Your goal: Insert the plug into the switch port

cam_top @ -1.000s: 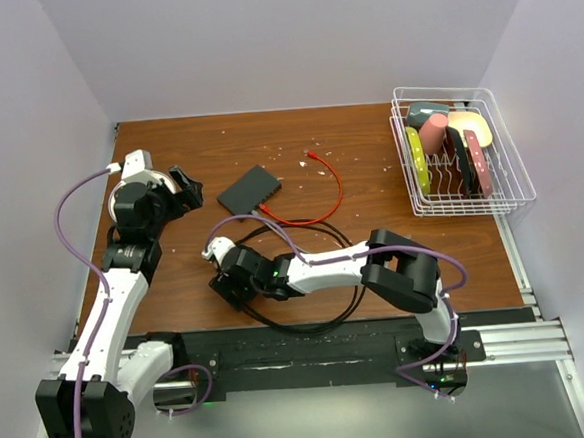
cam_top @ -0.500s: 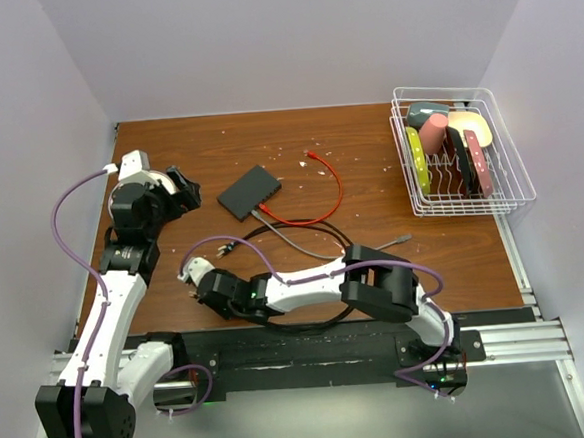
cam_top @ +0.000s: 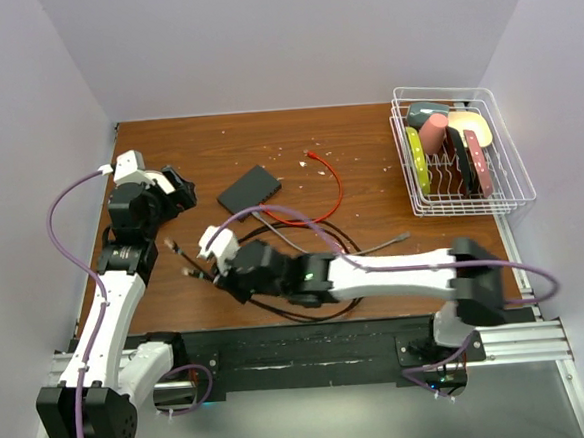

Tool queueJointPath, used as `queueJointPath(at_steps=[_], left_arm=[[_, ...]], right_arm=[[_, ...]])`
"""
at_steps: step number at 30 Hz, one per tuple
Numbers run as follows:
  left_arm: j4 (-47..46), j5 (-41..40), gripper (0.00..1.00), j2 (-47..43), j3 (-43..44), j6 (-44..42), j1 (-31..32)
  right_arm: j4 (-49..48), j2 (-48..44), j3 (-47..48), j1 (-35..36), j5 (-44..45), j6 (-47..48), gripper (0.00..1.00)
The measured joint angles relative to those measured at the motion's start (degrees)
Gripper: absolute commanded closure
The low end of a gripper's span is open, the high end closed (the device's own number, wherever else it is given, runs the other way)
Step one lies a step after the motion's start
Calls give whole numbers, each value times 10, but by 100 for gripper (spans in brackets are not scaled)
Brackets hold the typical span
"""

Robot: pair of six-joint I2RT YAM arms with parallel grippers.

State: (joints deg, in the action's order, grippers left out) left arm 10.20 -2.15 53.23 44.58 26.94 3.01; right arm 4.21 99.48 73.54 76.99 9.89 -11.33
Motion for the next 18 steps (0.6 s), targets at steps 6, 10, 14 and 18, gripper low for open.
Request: queueJointPath(at_steps=[6,10,14,18], left_arm=[[0,-5,0,0,0,0,-2],[-6,2,0,7,0,0,-4],[-13,18,0,23,0,0,-4],[-23,42,0,38,0,-2,-4]], right_arm=[[-6,-210,0,-32,11,31,100],[-7,-308,23,-88,16,50,100],[3,-315,126,-143,29,77,100],[36,-257,276,-158,31,111,100]])
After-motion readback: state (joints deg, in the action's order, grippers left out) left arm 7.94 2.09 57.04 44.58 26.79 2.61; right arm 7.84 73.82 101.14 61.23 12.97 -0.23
